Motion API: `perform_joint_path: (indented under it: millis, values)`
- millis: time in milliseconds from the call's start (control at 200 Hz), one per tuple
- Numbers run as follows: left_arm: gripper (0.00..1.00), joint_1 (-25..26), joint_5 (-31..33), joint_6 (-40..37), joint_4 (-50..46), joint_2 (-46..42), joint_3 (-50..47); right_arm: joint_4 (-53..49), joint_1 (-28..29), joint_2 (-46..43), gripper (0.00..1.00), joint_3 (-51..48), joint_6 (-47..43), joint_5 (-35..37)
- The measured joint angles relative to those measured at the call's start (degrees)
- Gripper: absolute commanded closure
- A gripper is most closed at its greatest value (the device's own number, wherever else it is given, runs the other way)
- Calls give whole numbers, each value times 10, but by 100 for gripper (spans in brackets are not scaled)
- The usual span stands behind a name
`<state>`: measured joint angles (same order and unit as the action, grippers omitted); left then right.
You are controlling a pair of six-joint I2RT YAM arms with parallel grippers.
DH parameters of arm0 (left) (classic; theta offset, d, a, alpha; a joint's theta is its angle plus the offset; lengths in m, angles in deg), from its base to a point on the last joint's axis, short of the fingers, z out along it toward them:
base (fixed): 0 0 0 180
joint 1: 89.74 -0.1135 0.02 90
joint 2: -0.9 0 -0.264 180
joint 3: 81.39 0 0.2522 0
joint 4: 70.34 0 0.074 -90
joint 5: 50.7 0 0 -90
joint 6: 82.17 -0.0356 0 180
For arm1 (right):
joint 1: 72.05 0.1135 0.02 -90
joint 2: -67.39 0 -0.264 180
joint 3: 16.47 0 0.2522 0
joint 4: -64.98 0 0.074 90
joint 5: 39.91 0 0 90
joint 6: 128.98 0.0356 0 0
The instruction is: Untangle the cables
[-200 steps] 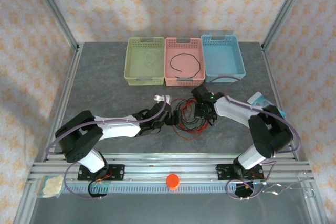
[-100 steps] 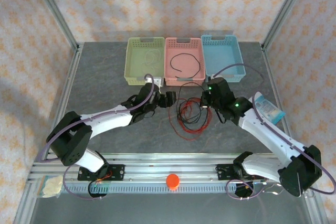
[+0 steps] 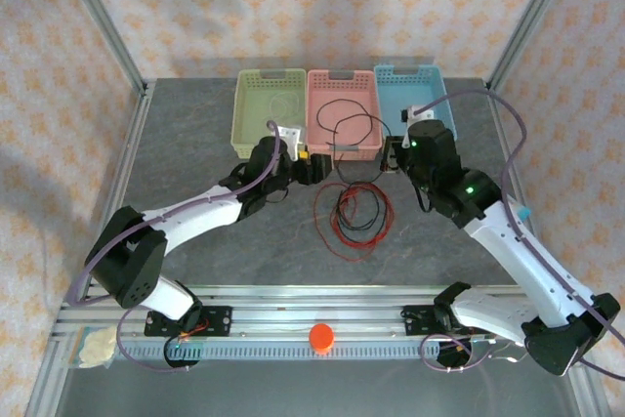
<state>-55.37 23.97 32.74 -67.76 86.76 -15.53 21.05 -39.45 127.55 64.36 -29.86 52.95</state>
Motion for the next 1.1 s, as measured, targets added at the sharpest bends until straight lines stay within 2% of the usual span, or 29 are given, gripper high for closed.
perform_joint_path:
  millis: [360,661,846,1101]
  values:
    - [15,0,-14,-6,6,-6,63,-18,0,11,100,96,-2,24]
    - [18,-7,2,5,13,-98,27,-21,0,35,100,103,13,55]
    - [18,-36,14,10,10,-83,33,5,0,91,100,129,34,73]
    - [18,-83,5,36,5,-3,103,45,-10,191,100,209,52,109]
